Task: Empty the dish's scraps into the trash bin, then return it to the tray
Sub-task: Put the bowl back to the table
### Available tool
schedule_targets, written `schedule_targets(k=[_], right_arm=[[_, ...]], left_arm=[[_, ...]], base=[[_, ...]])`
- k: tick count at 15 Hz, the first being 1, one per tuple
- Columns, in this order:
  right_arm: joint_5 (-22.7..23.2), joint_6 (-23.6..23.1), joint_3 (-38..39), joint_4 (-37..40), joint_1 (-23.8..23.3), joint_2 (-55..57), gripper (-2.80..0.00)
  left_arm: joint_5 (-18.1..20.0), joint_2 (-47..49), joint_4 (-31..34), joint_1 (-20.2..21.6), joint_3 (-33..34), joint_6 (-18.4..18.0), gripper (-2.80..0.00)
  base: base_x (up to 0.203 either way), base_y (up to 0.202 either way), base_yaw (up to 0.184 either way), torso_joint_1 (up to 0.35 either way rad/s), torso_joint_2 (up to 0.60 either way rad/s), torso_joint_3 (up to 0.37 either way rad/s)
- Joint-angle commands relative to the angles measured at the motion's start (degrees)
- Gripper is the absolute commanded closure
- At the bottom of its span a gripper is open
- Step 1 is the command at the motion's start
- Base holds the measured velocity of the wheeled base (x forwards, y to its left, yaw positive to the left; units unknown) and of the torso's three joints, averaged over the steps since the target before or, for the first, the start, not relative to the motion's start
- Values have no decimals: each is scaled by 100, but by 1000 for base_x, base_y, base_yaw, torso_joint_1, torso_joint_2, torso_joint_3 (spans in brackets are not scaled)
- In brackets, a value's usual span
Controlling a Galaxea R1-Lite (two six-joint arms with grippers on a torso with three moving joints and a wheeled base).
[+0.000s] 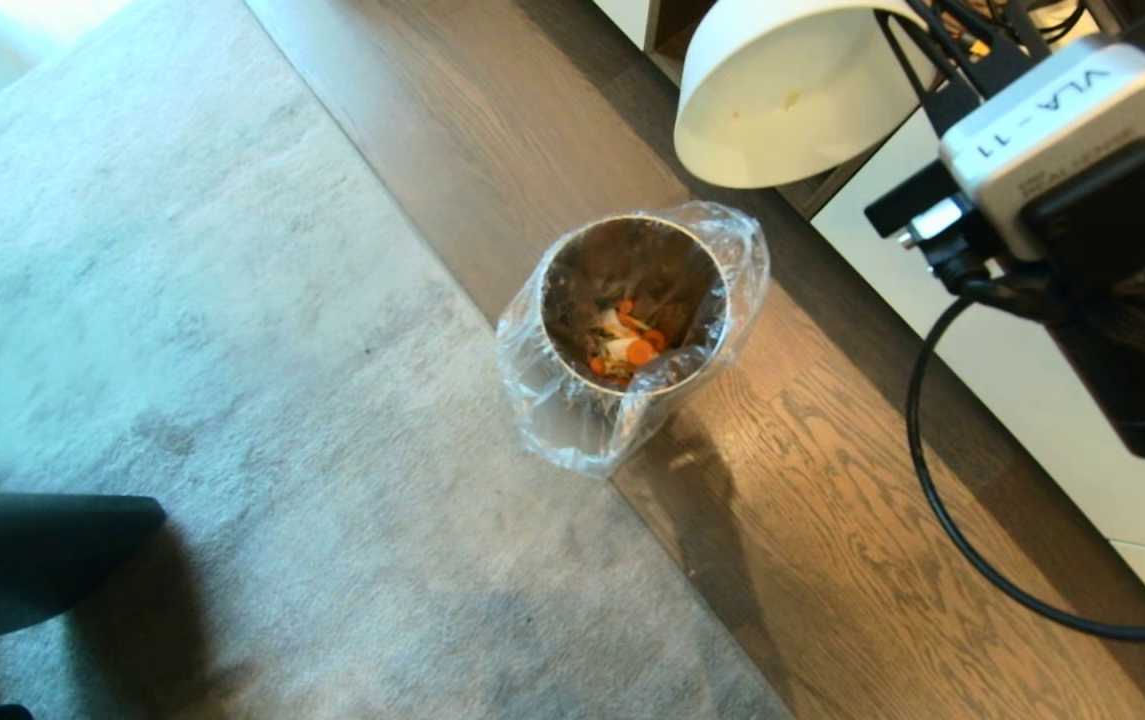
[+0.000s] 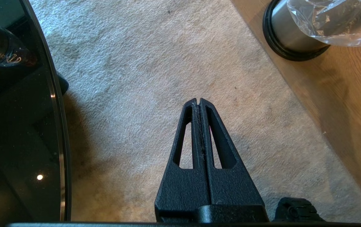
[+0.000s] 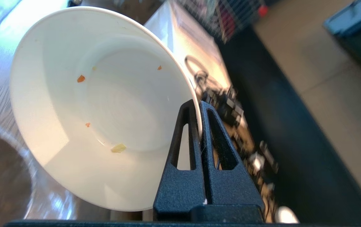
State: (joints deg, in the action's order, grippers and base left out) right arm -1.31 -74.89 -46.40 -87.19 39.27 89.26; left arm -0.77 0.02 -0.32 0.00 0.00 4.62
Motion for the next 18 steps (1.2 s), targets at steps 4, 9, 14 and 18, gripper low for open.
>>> schedule_targets(k=[4,9,14,18], right_arm=[[-1203,367,1389,-248,2,-1103,0],[-2278,930,2141,83,-25,-1935,0],[-2339,1691,2844,843,-459,-2713,0],[-2341,2236,3255,1206,-601,-3025,0]], left_arm=[[-2,-2,-3,0,0,3,0],[-2,-2,-3,0,0,3,0],[-2,-2,-3,0,0,3,0],[-2,-2,-3,0,0,3,0]], base=[[0,0,0,0,0,0],[0,0,0,0,0,0],[0,0,0,0,0,0],[0,0,0,0,0,0]])
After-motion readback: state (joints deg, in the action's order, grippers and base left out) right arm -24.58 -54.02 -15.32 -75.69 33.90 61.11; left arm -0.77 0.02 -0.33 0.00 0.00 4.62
